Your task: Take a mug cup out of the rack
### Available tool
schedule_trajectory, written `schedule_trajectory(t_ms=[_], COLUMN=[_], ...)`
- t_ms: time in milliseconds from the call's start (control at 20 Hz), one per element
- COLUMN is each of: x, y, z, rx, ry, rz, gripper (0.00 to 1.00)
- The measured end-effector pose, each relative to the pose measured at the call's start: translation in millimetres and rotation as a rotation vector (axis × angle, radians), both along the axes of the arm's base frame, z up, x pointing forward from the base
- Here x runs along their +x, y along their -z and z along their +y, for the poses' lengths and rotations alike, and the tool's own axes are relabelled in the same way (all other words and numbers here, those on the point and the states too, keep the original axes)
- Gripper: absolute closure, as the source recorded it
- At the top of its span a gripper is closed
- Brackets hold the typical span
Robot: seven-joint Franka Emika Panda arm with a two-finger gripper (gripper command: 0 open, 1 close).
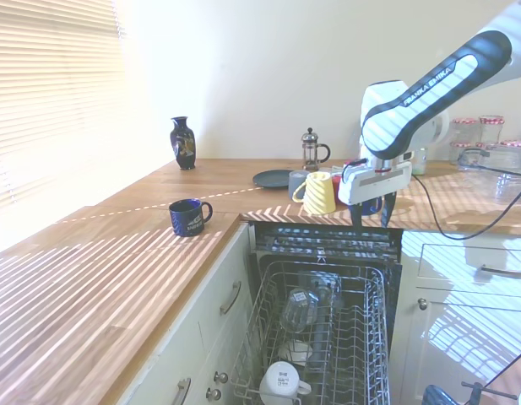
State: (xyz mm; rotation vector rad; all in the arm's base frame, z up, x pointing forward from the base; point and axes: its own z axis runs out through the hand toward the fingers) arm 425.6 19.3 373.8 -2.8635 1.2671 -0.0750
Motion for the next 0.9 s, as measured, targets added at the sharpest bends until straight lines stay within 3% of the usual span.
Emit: schedule_trajectory(t_ms=[300, 650, 900], x=[2, 11, 14], y=[20, 95, 148], z=[8, 66, 111], rx=[-0.009, -0.087, -0.112], ry=[-0.043, -0.266, -0.423], rz=[0.027, 0.057, 0.051], gripper=[0.00, 0.00, 0.00])
